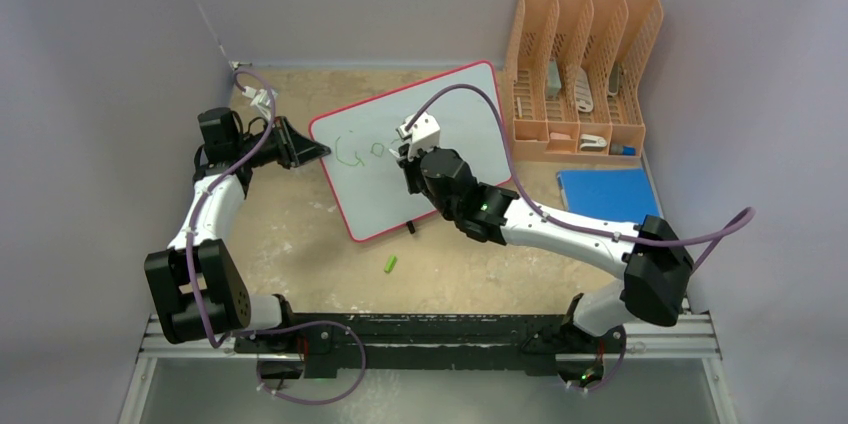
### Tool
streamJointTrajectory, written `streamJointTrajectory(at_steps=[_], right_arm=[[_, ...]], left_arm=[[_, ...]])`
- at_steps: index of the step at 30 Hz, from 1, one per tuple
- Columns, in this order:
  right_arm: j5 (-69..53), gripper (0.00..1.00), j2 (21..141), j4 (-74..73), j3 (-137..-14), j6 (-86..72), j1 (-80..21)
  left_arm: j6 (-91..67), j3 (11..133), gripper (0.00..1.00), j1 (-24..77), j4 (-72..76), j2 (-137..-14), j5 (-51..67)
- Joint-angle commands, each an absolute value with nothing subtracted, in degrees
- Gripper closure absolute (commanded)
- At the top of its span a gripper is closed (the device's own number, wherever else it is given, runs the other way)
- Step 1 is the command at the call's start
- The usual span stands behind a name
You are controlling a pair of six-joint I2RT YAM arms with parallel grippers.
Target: Write a sentence on the whiteboard
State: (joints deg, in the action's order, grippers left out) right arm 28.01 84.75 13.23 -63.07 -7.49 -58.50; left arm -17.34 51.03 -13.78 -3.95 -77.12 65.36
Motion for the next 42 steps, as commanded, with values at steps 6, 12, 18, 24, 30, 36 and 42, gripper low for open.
streamJointTrajectory(at_steps=[6, 12, 18, 24, 30, 36, 42], right_arm=[[32.66, 1.00, 84.31, 15.07, -65.39, -6.83, -57.66], [32.11, 1.00, 84.02, 15.38, -65.48, -6.96, -57.54], [32.05, 1.00, 83.66, 15.76, -65.54, -7.16, -57.48], [29.04, 1.00, 80.27, 17.56, -64.37, -7.26, -57.48], [28.53, 1.00, 76.87, 16.81, -62.92, -7.10, -57.19], [28.50, 1.00, 75.45, 16.23, -59.85, -8.05, -55.01], [27.86, 1.00, 74.41, 16.13, -57.57, -9.02, -52.52]], left_arm=[[-16.00, 51.24, 1.00, -12.39, -5.27, -76.82, 63.37], [-16.00, 51.27, 1.00, -12.33, -5.27, -76.82, 63.32], [-16.00, 51.41, 1.00, -12.37, -5.25, -76.82, 63.36], [-16.00, 51.35, 1.00, -12.38, -5.27, -76.82, 63.28], [-15.95, 51.38, 1.00, -12.35, -5.34, -76.81, 63.19], [-15.91, 51.37, 1.00, -12.36, -5.44, -76.78, 63.06], [-15.86, 51.35, 1.00, -12.32, -5.42, -76.82, 63.02]])
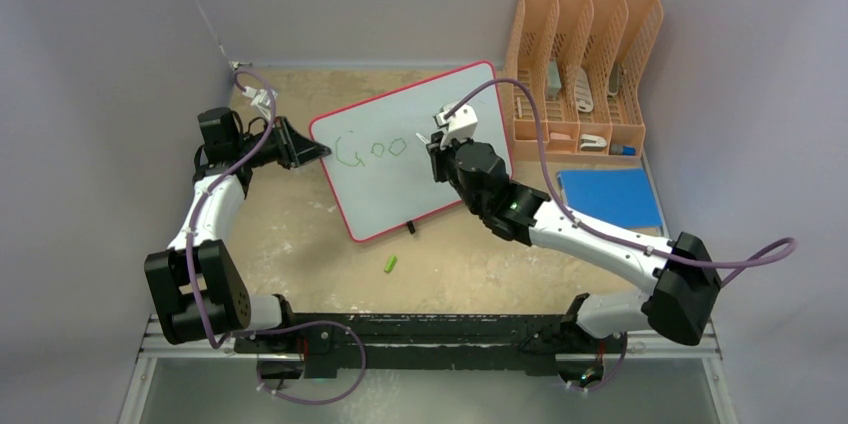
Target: Write a sentence on the whiteboard
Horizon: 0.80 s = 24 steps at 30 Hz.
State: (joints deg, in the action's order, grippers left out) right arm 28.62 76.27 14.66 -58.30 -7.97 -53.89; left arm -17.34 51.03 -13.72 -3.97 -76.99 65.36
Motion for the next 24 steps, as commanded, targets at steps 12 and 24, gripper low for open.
streamJointTrajectory(at_steps=[12, 24], right_arm=[[26.27, 1.00, 74.88, 16.87, -57.19, -9.30, -51.15], [24.83, 1.00, 76.26, 16.08, -58.16, -9.14, -51.15]], left_arm=[[-15.90, 51.25, 1.00, -12.32, -5.44, -76.82, 62.95], [-15.98, 51.32, 1.00, -12.33, -5.27, -76.88, 63.03]])
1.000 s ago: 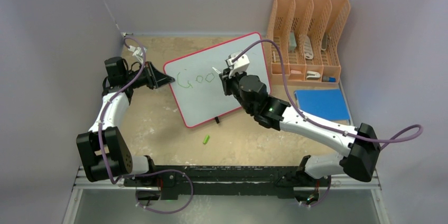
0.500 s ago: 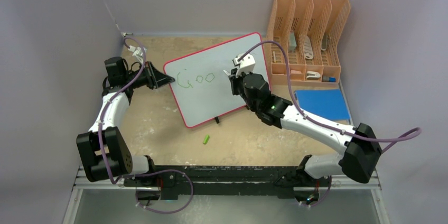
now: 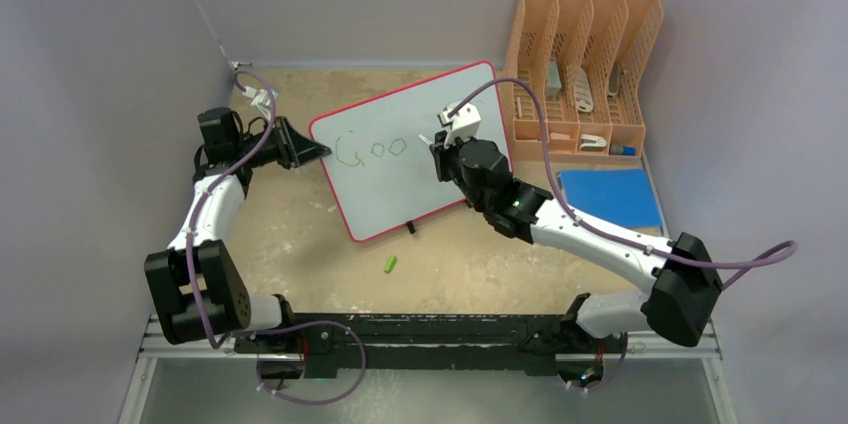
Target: Write a sentence on the whiteboard
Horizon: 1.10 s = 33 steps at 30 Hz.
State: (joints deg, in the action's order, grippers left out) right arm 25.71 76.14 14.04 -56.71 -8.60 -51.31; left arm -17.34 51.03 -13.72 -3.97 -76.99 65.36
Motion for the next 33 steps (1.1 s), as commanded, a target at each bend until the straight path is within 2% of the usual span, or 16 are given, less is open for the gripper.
streamJointTrajectory(at_steps=[1, 33], right_arm=[[24.75, 1.00, 76.43, 16.08, -58.30, -9.10, -51.15], [25.65, 1.00, 78.82, 17.27, -60.20, -8.34, -51.08]], left_arm=[[-15.98, 51.38, 1.00, -12.31, -5.25, -76.90, 63.07], [-15.86, 51.37, 1.00, -12.37, -5.25, -76.82, 63.35]])
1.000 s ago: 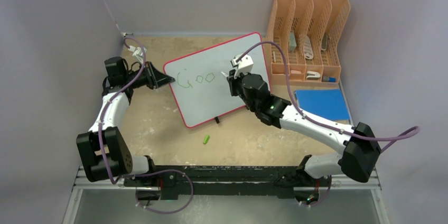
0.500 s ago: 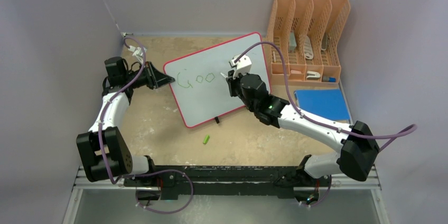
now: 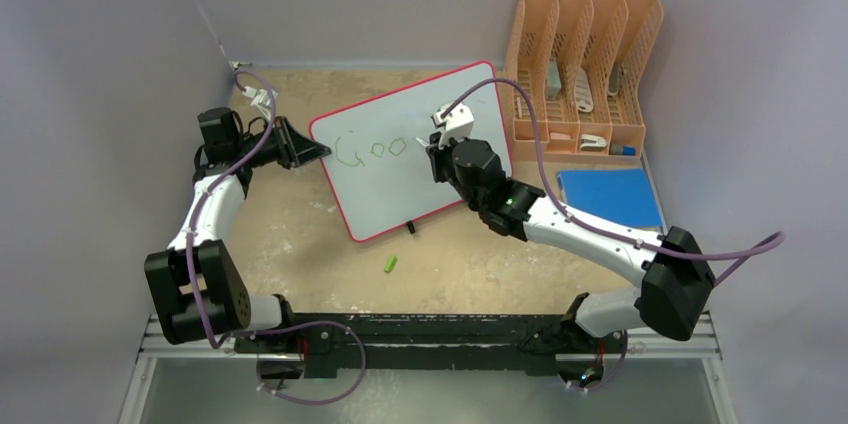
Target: Write a sentence on the whiteboard
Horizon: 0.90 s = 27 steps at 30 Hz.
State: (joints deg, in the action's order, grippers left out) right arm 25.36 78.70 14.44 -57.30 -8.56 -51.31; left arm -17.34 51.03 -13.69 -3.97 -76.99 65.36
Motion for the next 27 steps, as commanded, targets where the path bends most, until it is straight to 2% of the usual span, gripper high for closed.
streamJointTrajectory(at_steps=[1, 27], right_arm=[[25.62, 1.00, 78.84, 17.31, -60.27, -8.35, -51.12], [24.18, 1.00, 79.78, 18.15, -61.51, -7.39, -51.15]], left_arm=[[-15.90, 51.34, 1.00, -12.31, -5.26, -76.83, 63.36], [-15.82, 51.37, 1.00, -12.31, -5.36, -76.55, 63.24]])
